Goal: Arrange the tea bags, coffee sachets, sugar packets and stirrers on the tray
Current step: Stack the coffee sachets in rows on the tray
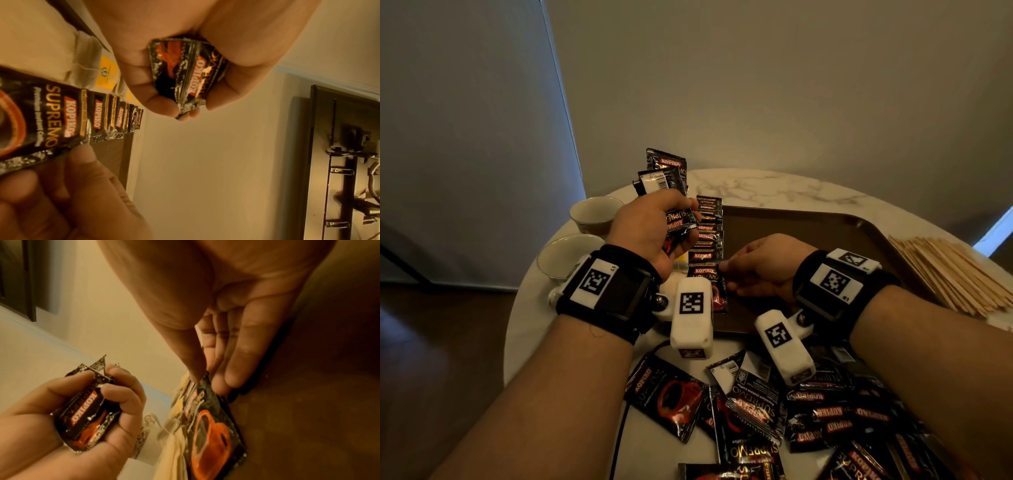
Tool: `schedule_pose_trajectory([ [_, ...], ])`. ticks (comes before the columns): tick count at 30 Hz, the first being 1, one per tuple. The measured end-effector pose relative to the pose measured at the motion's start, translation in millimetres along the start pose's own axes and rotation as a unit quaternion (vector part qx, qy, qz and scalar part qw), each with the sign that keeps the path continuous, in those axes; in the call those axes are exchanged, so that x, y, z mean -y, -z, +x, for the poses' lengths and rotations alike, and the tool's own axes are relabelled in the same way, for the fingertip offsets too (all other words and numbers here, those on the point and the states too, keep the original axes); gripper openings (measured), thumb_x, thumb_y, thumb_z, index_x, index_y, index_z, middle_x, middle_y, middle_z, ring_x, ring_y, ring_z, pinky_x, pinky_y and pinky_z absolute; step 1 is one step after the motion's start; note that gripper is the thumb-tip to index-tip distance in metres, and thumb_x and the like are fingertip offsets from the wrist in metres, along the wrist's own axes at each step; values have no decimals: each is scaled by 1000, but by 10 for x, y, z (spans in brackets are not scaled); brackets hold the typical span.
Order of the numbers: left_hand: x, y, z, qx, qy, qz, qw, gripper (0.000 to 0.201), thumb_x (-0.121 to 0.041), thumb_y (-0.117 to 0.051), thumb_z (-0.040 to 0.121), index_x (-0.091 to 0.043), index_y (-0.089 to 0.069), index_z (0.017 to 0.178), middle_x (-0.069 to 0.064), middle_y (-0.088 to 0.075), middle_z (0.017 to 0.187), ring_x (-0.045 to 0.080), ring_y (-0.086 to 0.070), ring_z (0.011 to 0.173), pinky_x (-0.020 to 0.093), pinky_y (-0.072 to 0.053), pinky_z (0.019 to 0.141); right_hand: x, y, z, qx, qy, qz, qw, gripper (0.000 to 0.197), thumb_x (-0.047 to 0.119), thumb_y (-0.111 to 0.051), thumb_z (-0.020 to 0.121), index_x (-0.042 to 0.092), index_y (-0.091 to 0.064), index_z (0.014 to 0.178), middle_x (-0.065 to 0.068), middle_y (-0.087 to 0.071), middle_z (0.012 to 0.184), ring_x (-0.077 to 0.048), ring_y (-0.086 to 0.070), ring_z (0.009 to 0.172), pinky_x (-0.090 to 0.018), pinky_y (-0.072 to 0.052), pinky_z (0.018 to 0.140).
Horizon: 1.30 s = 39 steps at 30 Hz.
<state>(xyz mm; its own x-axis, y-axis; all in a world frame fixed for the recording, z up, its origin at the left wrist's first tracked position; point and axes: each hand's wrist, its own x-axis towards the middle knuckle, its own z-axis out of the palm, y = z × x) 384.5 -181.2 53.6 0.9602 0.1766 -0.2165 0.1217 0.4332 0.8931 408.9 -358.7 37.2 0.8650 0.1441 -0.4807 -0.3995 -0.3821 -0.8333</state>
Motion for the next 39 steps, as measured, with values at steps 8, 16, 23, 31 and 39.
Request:
schedule_pose_trajectory([
  [8, 88, -65, -71, 93, 4, 62, 994, 16, -4, -69, 90, -6, -73, 105, 12, -75, 95, 24, -70, 84, 29, -54, 58, 29, 153, -114, 63, 53, 163, 983, 22, 37, -69, 93, 15, -69, 96, -2, -69, 75, -18, -64, 70, -33, -54, 72],
  [16, 121, -104, -116, 156, -25, 134, 978, 29, -11, -79, 81, -11, -74, 110, 14, -75, 103, 27, -70, 88, 29, -54, 58, 74, 125, -176, 80, 201, 155, 964, 11, 20, -71, 93, 13, -70, 101, 1, -70, 76, -9, -61, 57, -31, -52, 66],
  [23, 83, -137, -75, 59, 39, 30, 997, 32, -31, -63, 99, -7, -67, 120, 19, -77, 109, 37, -75, 95, 38, -59, 56, 51, 241, -116, 39, 220, 232, 947, 14, 9, -72, 90, 14, -70, 103, -5, -73, 85, -9, -60, 55, -23, -52, 52],
  [31, 70, -149, -85, -10, 19, -3, 1000, 15, -20, -60, 100, -7, -66, 107, 19, -78, 101, 34, -76, 89, 41, -60, 60, 136, 301, -144, -10, 376, 266, 888, 28, -14, -60, 90, 9, -76, 92, -5, -78, 92, -17, -74, 89, -27, -59, 79],
  [39, 80, -156, -97, 44, -9, -2, 999, 32, -36, -63, 100, -11, -69, 119, 16, -78, 108, 33, -76, 95, 40, -60, 61, 127, 255, -137, 55, 345, 155, 924, 24, -6, -57, 91, -1, -77, 105, -7, -74, 117, -21, -69, 111, -30, -57, 93],
])
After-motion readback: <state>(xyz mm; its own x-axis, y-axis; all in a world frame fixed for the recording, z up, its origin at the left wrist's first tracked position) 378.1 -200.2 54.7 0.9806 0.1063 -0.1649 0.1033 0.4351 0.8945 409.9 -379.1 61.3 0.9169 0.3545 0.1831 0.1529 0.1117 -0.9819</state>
